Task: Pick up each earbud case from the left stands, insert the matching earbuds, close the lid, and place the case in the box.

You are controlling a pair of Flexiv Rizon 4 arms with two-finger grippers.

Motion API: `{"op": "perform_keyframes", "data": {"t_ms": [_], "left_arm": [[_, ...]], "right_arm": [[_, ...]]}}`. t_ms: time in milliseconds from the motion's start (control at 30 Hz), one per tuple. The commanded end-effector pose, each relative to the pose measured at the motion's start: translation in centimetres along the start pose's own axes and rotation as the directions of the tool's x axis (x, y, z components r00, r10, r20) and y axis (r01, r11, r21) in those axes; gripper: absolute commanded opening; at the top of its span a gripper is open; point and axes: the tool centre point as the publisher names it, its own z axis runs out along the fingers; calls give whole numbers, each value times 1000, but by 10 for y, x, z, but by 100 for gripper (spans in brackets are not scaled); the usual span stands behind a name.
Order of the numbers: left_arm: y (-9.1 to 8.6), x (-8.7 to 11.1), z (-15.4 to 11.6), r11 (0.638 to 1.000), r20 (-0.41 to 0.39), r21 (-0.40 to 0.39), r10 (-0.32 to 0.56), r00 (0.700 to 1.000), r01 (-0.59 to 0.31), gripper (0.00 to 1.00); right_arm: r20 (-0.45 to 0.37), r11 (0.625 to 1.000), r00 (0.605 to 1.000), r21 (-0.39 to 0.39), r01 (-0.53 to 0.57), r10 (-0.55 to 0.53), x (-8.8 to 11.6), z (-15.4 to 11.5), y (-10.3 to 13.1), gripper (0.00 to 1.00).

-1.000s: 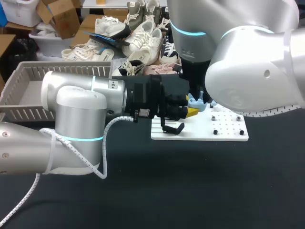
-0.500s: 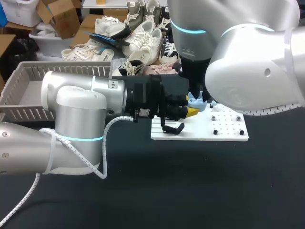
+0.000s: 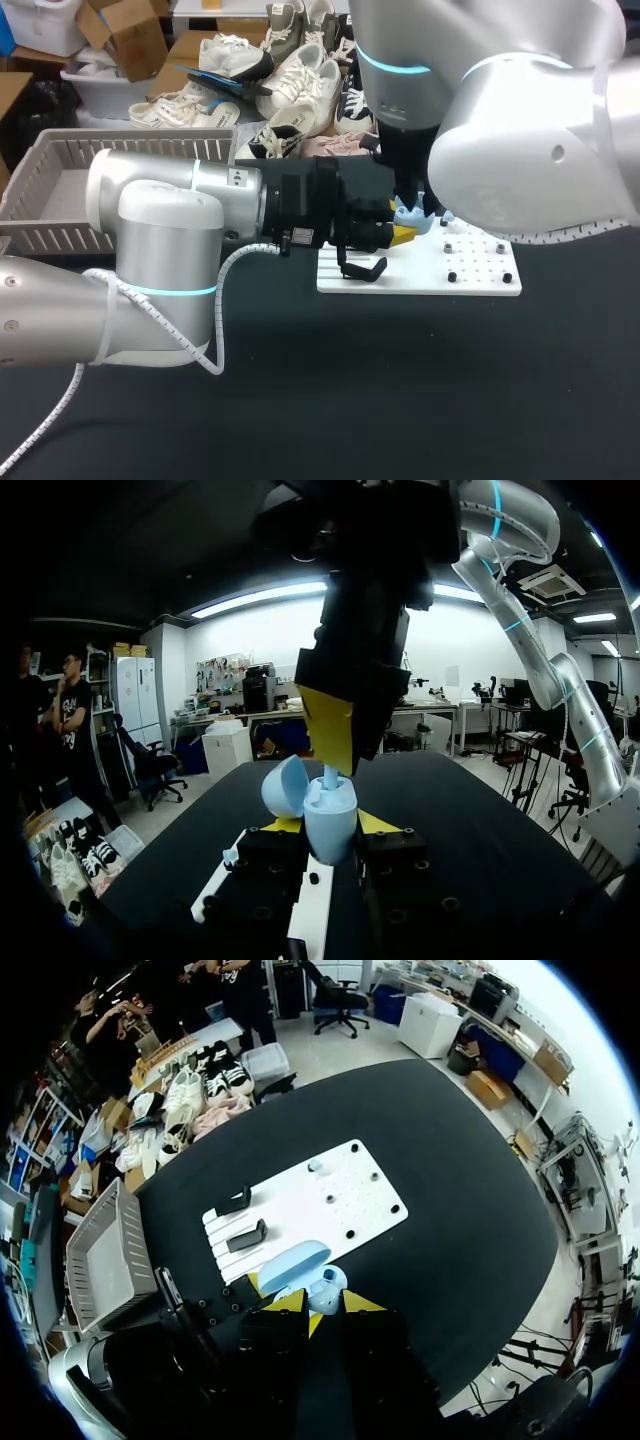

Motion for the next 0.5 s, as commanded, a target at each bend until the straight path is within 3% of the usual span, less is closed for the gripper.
{"op": "perform_keyframes", "data": {"t_ms": [33,500], "left_arm": [[-1,0,1,1000,2,-8,1,1000,-1,0],[-1,0,1,1000,2,-8,1,1000,-1,0]], "right_arm": [[4,1000,1000,4,-5,4,-1,0,0,0],[1,1000,1000,8,-14,14,-4,4,-2,0]]}}
